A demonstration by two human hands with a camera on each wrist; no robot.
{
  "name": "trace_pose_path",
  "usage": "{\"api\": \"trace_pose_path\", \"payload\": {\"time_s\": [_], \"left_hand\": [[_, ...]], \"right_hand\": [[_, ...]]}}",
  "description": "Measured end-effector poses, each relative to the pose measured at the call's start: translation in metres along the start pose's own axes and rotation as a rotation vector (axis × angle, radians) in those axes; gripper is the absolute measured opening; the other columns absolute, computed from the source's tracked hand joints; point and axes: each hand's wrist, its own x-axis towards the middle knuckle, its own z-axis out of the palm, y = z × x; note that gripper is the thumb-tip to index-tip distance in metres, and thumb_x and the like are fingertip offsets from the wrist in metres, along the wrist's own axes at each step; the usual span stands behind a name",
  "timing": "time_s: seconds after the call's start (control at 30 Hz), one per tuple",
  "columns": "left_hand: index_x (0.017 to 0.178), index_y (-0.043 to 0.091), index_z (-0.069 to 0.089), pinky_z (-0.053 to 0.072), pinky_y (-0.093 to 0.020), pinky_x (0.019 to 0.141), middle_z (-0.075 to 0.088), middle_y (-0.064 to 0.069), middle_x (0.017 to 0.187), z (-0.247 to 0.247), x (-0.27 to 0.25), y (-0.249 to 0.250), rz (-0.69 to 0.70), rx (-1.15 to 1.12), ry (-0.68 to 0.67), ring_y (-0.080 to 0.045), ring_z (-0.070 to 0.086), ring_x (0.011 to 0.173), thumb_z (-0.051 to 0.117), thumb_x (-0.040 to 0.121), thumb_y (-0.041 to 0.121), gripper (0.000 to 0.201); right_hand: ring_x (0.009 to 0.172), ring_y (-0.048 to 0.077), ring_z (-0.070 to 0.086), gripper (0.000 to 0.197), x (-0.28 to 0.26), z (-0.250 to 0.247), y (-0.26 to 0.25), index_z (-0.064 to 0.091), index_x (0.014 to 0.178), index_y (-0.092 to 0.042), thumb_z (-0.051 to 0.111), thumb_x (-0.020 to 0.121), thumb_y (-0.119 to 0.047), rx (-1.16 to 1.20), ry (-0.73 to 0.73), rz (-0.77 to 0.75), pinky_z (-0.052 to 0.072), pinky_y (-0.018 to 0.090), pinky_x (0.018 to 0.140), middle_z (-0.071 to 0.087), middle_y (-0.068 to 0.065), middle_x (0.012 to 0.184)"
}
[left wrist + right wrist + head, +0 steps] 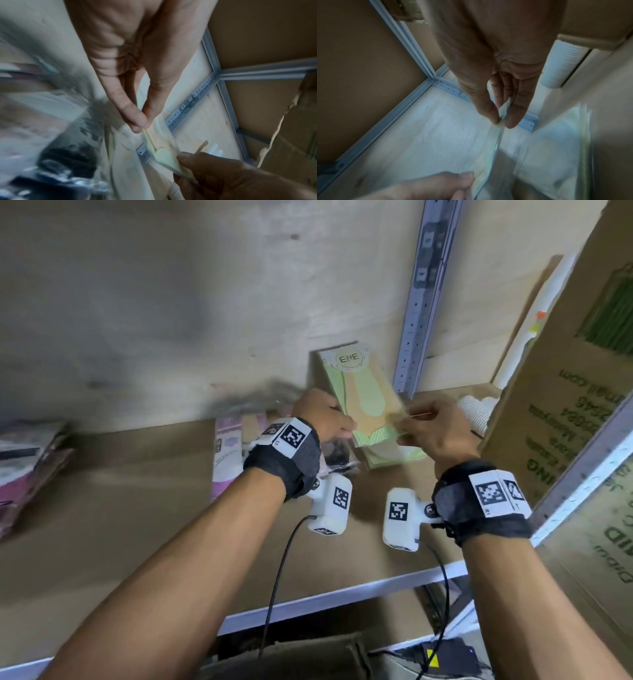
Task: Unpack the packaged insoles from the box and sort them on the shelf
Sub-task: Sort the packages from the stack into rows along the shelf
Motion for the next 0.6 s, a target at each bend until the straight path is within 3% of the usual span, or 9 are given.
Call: {"api": "trace_pose_path", "payload": {"time_s": [0.1, 0.17, 0.23, 0.3, 0.37, 0.4, 0.5, 0.6], "left_hand": [[0.088, 0.0, 0.066, 0.061, -0.04, 0.086, 0.072, -0.016, 0.097, 0.02, 0.024, 0.008, -0.013, 0.17, 0.018, -0.028, 0.074, 0.093, 0.078, 0.078, 0.004, 0.016], [0.097, -0.002, 0.069, 0.062, -0.035, 0.082, 0.073, -0.014, 0.098, 0.03, 0.036, 0.013, -0.029, 0.298, 0.053, -0.026, 0.074, 0.09, 0.079, 0.077, 0.01, 0.025], [0.078, 0.004, 0.066, 0.059, -0.026, 0.073, 0.069, -0.007, 0.086, 0.038, 0.041, 0.019, -0.063, 0.404, 0.031, -0.02, 0.067, 0.075, 0.078, 0.08, 0.016, 0.017], [0.059, 0.013, 0.051, 0.046, -0.019, 0.05, 0.056, 0.002, 0.068, 0.045, 0.044, 0.023, -0.106, 0.477, 0.089, -0.013, 0.052, 0.059, 0.077, 0.082, 0.024, 0.036], [0.058, 0.013, 0.047, 0.035, -0.018, 0.034, 0.051, 0.002, 0.063, 0.05, 0.044, 0.024, -0.074, 0.584, 0.112, -0.01, 0.051, 0.055, 0.078, 0.079, 0.022, 0.039], [0.059, 0.012, 0.047, 0.032, -0.018, 0.032, 0.052, 0.002, 0.065, 0.053, 0.049, 0.021, -0.054, 0.649, 0.115, -0.01, 0.058, 0.061, 0.078, 0.078, 0.019, 0.037], [0.06, 0.009, 0.049, 0.038, -0.02, 0.038, 0.063, -0.001, 0.071, 0.059, 0.047, 0.017, -0.036, 0.781, 0.129, -0.015, 0.071, 0.084, 0.076, 0.079, 0.014, 0.033], [0.069, 0.003, 0.056, 0.05, -0.027, 0.057, 0.068, -0.007, 0.082, 0.065, 0.049, 0.016, -0.048, 0.803, 0.105, -0.021, 0.072, 0.097, 0.075, 0.083, 0.014, 0.026]], "right_hand": [[0.086, 0.028, 0.071, 0.023, 0.011, -0.003, 0.011, 0.065, 0.099, -0.015, 0.076, 0.078, -0.016, -0.161, 0.034, 0.023, 0.059, 0.046, 0.084, 0.07, 0.011, 0.1], [0.1, 0.026, 0.065, 0.032, 0.016, -0.005, 0.015, 0.068, 0.109, -0.016, 0.076, 0.078, -0.019, -0.281, 0.049, 0.046, 0.054, 0.04, 0.094, 0.068, 0.01, 0.112], [0.102, 0.023, 0.062, 0.037, 0.017, -0.005, 0.019, 0.068, 0.116, -0.014, 0.075, 0.08, -0.02, -0.354, 0.048, 0.074, 0.05, 0.032, 0.094, 0.068, 0.009, 0.116], [0.097, 0.023, 0.061, 0.034, 0.016, -0.005, 0.021, 0.069, 0.114, -0.01, 0.074, 0.081, -0.02, -0.39, 0.027, 0.115, 0.048, 0.029, 0.088, 0.069, 0.01, 0.112], [0.092, 0.024, 0.061, 0.025, 0.015, -0.003, 0.022, 0.072, 0.104, -0.007, 0.072, 0.082, -0.019, -0.438, -0.002, 0.143, 0.049, 0.029, 0.083, 0.069, 0.011, 0.104], [0.09, 0.025, 0.061, 0.021, 0.015, -0.003, 0.022, 0.072, 0.1, -0.006, 0.071, 0.083, -0.017, -0.454, -0.012, 0.152, 0.049, 0.03, 0.081, 0.07, 0.012, 0.101], [0.092, 0.027, 0.062, 0.018, 0.013, -0.002, 0.023, 0.072, 0.097, -0.003, 0.069, 0.083, -0.014, -0.476, -0.03, 0.162, 0.052, 0.033, 0.083, 0.069, 0.012, 0.099], [0.096, 0.029, 0.062, 0.02, 0.012, -0.002, 0.024, 0.071, 0.1, -0.003, 0.069, 0.083, -0.013, -0.47, -0.015, 0.166, 0.052, 0.035, 0.086, 0.068, 0.014, 0.101]]}}
